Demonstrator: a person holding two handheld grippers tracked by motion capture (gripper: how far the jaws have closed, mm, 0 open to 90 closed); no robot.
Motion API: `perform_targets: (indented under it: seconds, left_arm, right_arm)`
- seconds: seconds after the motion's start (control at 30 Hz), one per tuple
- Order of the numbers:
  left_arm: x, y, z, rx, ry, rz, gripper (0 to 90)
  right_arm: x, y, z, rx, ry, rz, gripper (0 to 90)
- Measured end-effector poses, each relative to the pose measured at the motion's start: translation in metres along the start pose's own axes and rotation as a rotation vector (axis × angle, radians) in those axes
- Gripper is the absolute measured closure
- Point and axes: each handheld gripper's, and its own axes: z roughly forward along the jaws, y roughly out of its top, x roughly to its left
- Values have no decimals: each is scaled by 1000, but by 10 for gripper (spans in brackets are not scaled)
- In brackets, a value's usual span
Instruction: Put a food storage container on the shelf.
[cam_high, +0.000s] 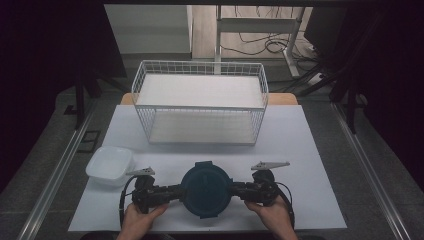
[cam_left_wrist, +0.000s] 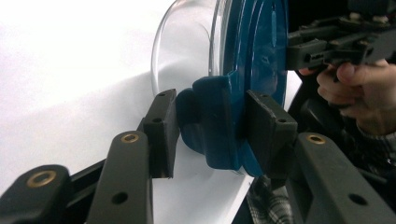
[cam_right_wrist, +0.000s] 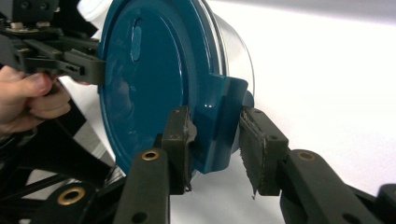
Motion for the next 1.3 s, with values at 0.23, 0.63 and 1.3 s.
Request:
perform_targets:
  seconds: [0.23,0.63,1.3]
  left_arm:
    - [4,5,3,-5,-27,18,559]
    - [3,14,7,0,-21,-8,555]
    - [15,21,7,-27,-60,26,582]
  right_arm:
    - [-16,2,2,-6,76,34,595]
    - [-28,4,2,-22,82,162,662]
    - [-32,6,8,-53,128,121,554]
